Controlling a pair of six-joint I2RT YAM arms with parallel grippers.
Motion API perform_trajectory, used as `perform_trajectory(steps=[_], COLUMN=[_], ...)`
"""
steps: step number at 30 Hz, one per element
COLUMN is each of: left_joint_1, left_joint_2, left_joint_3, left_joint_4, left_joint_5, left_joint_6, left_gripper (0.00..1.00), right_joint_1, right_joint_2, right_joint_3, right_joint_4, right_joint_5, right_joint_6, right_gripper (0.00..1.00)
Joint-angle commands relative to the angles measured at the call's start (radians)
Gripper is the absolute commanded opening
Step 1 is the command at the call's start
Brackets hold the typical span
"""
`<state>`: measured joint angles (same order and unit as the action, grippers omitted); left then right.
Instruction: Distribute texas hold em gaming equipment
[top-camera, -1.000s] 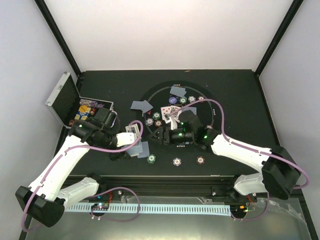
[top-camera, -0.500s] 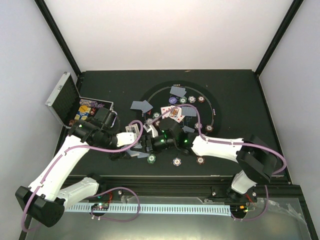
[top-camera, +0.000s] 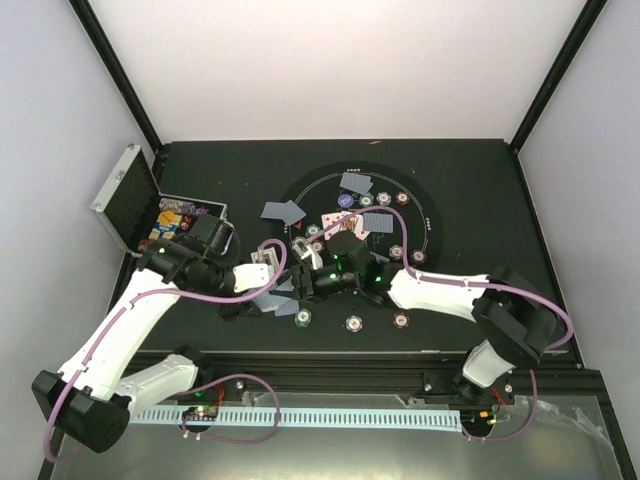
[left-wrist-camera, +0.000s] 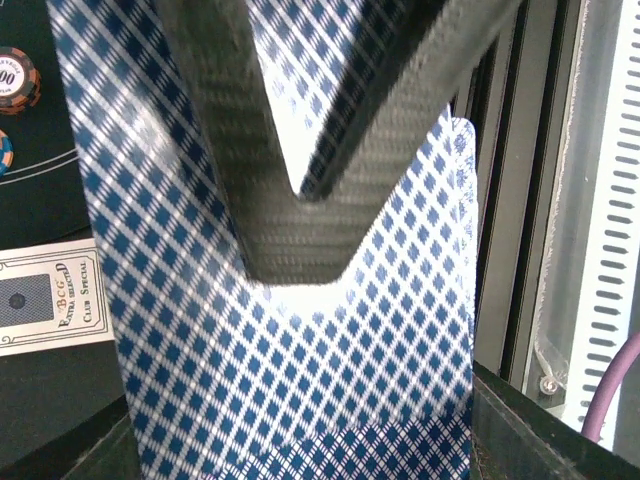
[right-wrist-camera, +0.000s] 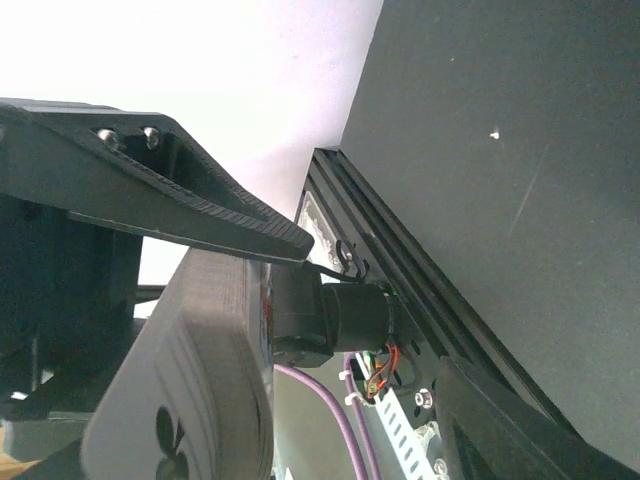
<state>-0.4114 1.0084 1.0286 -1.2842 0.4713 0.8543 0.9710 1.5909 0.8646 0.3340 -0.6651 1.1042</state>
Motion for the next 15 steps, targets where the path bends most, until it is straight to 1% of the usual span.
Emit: perform_trajectory(steps=[1,3,8,15], left_joint_1=[0.007,0.006,0.007,0.006], left_joint_2=[-0.004,-0.003,-0.003,-0.007], left_joint_3=[0.050,0.049,0.037,0.028], left_joint_4=[-0.020,-0.018,-0.009,-0.006], left_joint_5=[0.029,0.027,0.022,0.017], left_joint_6=[-0.004,-0.003,-0.003,0.000], left_gripper=[0.02,0.02,0.01,0.02], right_joint_1=[-0.038,-0.041,-0.042,-0.043], right_joint_2=[-0.038,-0.054,-0.089,-0.133], right_joint_3=[-0.024,-0.022,0.003,0.056], right_joint_4=[-0.141,-0.159,-0.215,-0.356], right_joint_5=[0.054,0.056,0.067,0.110], right_joint_6=[-0.068,-0.080,-0.111,-0.188], right_gripper=[0.59,0.54,0.36,0.14])
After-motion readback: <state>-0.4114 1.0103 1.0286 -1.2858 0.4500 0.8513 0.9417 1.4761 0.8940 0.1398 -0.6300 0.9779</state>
